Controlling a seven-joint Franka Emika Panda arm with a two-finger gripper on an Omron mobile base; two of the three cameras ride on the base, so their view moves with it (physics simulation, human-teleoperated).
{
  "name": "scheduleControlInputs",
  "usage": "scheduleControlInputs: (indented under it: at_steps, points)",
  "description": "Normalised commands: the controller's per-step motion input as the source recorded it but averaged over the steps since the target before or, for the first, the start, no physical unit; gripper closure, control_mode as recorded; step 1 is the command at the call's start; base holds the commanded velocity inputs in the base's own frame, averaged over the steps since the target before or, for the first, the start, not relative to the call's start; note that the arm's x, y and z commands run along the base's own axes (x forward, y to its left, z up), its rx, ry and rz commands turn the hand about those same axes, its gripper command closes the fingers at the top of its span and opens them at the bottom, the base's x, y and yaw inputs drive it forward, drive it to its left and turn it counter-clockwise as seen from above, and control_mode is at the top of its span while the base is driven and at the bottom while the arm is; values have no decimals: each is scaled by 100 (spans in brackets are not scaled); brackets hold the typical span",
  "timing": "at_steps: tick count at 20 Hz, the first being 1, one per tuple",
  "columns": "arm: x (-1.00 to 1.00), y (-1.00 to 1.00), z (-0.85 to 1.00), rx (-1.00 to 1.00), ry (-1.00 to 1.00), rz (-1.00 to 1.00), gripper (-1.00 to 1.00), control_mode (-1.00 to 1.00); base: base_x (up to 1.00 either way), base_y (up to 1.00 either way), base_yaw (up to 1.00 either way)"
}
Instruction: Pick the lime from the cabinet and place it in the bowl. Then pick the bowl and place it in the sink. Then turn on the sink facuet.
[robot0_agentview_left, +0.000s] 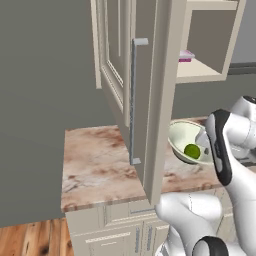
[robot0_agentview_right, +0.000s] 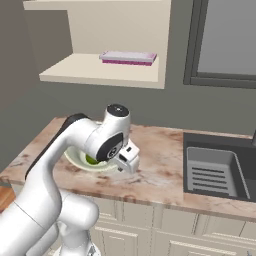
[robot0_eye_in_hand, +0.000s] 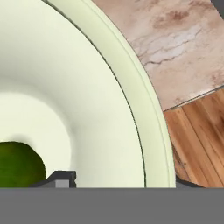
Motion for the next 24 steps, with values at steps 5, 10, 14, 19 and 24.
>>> scheduleControlInputs:
  at_steps: [5,10,14,19,24]
  points:
    - [-21,-13,13,0,0,-7,100,-100,0,0,0]
    - [-11,-1,-2,0,0,-1,100,-100,0,0,0]
    - [-1,0,-3,0,2,0,100,-100,0,0,0]
    - [-6,0,0,0,1,0,100,100,-24,-11,-1]
    - [0,0,0,0,0,0,100,100,-61,-81,-2]
